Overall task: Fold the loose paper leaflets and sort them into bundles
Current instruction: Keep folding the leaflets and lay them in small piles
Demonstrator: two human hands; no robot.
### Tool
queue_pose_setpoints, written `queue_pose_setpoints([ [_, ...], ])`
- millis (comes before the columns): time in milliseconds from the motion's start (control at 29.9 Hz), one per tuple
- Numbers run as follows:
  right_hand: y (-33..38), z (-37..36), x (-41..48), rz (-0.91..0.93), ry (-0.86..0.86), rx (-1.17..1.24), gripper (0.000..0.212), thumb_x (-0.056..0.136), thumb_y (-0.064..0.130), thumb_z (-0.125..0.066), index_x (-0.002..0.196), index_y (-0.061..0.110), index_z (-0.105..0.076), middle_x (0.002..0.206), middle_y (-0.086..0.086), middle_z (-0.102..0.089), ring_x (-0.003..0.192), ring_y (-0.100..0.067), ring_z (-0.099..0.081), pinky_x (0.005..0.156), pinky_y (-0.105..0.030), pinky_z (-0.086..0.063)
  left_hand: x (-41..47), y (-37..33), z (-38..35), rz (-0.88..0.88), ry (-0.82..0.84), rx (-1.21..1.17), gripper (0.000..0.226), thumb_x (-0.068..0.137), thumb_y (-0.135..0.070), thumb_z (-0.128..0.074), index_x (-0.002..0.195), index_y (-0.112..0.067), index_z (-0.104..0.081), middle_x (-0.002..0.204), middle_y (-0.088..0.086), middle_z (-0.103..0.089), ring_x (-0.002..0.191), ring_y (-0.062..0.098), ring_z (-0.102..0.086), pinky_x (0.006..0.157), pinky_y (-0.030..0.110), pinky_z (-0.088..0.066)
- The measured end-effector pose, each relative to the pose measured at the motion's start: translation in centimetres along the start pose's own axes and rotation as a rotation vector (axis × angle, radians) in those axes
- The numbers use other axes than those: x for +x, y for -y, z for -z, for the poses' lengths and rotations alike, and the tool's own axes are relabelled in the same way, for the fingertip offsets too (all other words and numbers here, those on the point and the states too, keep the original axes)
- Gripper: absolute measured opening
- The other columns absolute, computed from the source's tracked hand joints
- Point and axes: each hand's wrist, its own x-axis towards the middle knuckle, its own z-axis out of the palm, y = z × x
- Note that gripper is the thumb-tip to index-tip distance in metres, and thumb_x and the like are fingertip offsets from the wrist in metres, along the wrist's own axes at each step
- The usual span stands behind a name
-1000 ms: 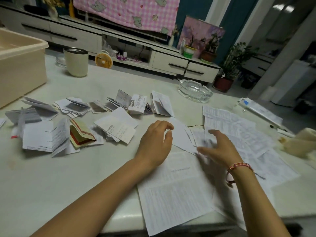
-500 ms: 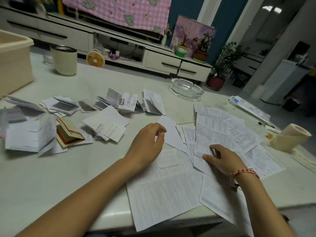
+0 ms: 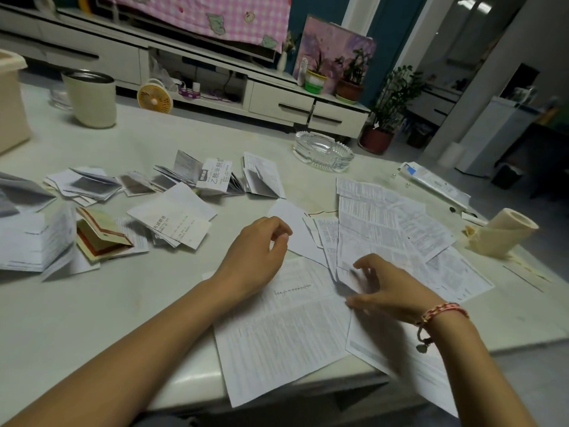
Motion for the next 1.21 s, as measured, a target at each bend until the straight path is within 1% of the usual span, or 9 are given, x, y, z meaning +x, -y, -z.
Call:
queue_pose_setpoints([
  [134,-0.7,-1.3,0.1,0.005,-0.173,0.025,0.029,0.091,0.009,-0.048,0.119,0.016,-0.047,0.113,-0.003,-0.055,0.094,-0.014,-0.048,0.077,-0.022,-0.039,-0.3,-0.1,-0.1,-0.007,0.033,0.001,0.019,0.096,-0.016,-0.045,0.104,-0.014,-0.061,0.102,-0.004,-0.06,0.094,0.009,-0.054,0.083,0.023,-0.043],
  [268,-1.1,-0.7,0.2,0.01,-0.404,-0.054,0.016,0.092,0.002,-0.042,0.081,0.009,-0.052,0.074,-0.001,-0.051,0.074,-0.021,-0.048,0.052,-0.016,-0.027,-0.3,-0.3,0.1,0.033,0.012,-0.045,0.018,0.095,-0.016,-0.047,0.103,-0.014,-0.062,0.1,-0.007,-0.06,0.093,0.007,-0.055,0.08,0.017,-0.043],
  [435,1.5,2.0,-1.3,0.138,-0.618,0.291,0.02,0.089,0.004,-0.049,0.071,-0.001,-0.056,0.068,-0.015,-0.058,0.059,-0.024,-0.052,0.056,-0.034,-0.044,0.3,-1.2,0.7,0.325,0.041,-0.622,0.008,0.091,-0.013,-0.057,0.092,-0.018,-0.063,0.109,0.009,-0.067,0.096,0.02,-0.064,0.081,0.032,-0.053],
  [569,5.2,3.5,-3.7,0.219,-0.376,0.896,0.014,0.089,0.009,-0.054,0.087,0.015,-0.066,0.082,-0.003,-0.069,0.068,-0.007,-0.066,0.06,-0.022,-0.054,0.6,-1.4,1.2,0.478,0.109,-1.001,0.024,0.082,-0.017,-0.067,0.104,-0.011,-0.06,0.123,0.016,-0.061,0.108,0.025,-0.062,0.091,0.034,-0.051],
  [703,7.4,4.3,-4.6,0.286,-0.093,1.387,0.021,0.08,0.012,-0.054,0.099,0.008,-0.063,0.092,-0.006,-0.07,0.08,-0.018,-0.068,0.072,-0.036,-0.059,0.6,-1.2,1.5,0.563,0.299,-1.212,0.11,0.037,-0.05,-0.09,0.129,-0.011,-0.045,0.129,0.016,-0.055,0.115,0.026,-0.059,0.096,0.038,-0.048],
  [736,7.5,4.4,-4.6,0.304,-0.01,1.526,0.029,0.077,0.014,-0.055,0.105,0.007,-0.062,0.095,-0.007,-0.07,0.083,-0.02,-0.068,0.076,-0.038,-0.058,0.5,-1.1,1.5,0.565,0.368,-1.293,0.117,0.036,-0.053,-0.089,0.134,-0.009,-0.044,0.129,0.017,-0.056,0.115,0.029,-0.059,0.098,0.042,-0.047],
  [837,7.0,4.6,-3.8,0.25,0.093,1.795,0.048,0.07,0.016,-0.062,0.118,0.006,-0.06,0.095,-0.009,-0.07,0.083,-0.021,-0.069,0.07,-0.036,-0.059,0.5,-1.2,2.0,0.481,0.457,-1.443,0.077,0.044,-0.05,-0.088,0.108,-0.01,-0.071,0.111,0.012,-0.068,0.103,0.025,-0.065,0.097,0.047,-0.047],
  [1004,4.2,2.4,-1.2,-0.097,-0.271,1.335,0.017,0.091,0.003,-0.051,0.103,0.003,-0.063,0.084,-0.008,-0.07,0.069,-0.02,-0.068,0.056,-0.032,-0.058,0.6,-1.0,2.7,0.453,0.329,-1.314,0.056,0.052,-0.061,-0.072,0.092,-0.022,-0.077,0.104,0.009,-0.072,0.095,0.024,-0.069,0.073,0.038,-0.057],
  [1205,2.4,1.5,0.1,-0.12,-0.489,0.874,0.01,0.09,0.007,-0.055,0.098,0.011,-0.06,0.084,-0.002,-0.064,0.074,-0.015,-0.061,0.066,-0.027,-0.053,0.6,-0.9,2.6,0.67,0.412,-1.161,0.033,0.081,-0.005,-0.052,0.113,-0.004,-0.06,0.111,0.016,-0.068,0.096,0.03,-0.067,0.083,0.043,-0.054],
])
